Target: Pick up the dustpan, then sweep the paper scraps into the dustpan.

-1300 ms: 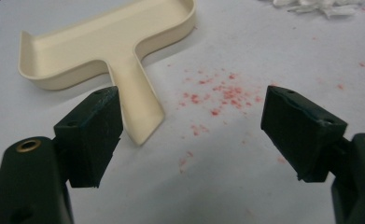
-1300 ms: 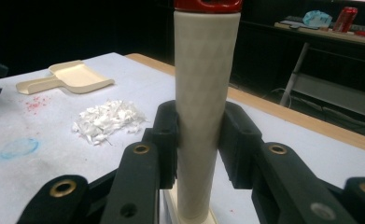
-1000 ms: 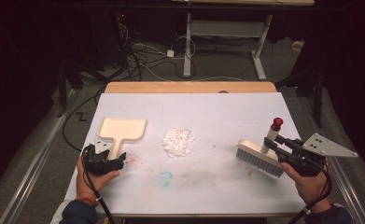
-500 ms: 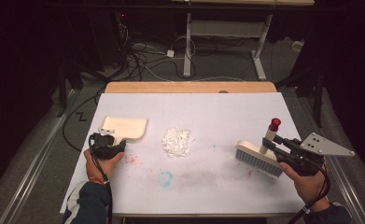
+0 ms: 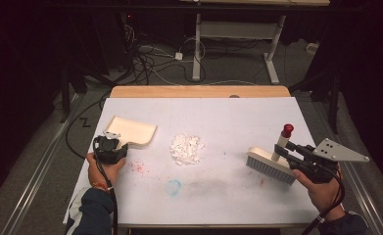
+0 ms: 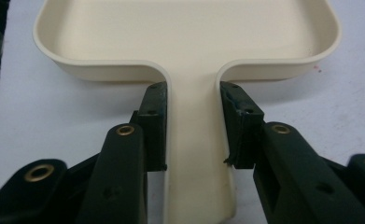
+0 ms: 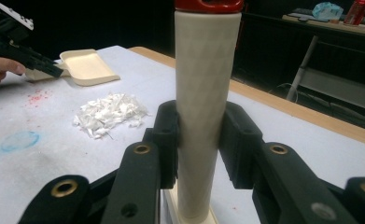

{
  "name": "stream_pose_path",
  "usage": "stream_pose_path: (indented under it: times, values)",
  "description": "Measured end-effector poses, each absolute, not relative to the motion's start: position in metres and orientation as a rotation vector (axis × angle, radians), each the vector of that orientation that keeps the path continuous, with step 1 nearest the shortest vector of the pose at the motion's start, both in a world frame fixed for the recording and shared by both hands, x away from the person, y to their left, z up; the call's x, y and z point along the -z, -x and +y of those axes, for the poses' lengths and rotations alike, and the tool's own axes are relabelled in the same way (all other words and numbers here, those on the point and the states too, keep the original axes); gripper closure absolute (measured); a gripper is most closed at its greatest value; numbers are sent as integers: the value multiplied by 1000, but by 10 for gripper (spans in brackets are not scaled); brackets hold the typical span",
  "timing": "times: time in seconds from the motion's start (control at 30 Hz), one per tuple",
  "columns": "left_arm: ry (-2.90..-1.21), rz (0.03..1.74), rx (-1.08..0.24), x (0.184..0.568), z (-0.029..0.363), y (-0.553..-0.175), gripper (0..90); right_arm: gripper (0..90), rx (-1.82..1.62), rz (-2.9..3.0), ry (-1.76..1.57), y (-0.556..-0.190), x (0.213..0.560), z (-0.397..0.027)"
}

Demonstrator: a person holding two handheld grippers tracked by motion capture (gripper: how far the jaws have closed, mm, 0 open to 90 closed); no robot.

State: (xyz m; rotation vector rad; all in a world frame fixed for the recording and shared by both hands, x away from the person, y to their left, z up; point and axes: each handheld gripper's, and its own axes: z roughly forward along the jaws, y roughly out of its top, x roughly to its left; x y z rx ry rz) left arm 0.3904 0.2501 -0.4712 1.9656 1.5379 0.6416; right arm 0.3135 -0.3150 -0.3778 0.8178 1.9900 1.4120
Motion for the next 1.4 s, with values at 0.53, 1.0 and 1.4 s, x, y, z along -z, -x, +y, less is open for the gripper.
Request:
stream_pose_path:
  times: [0.53, 1.0, 1.4]
  values:
    - [-1942, 1486, -641, 447, 261, -365, 637, 707, -1419, 2001, -807, -321, 377, -308]
    - [-1999, 1375, -641, 421, 261, -326, 637, 707, -1432, 1989, -821, -328, 378, -307]
    - [-2132, 1290, -545, 422, 257, -279, 637, 708, -1422, 1962, -847, -366, 381, -285]
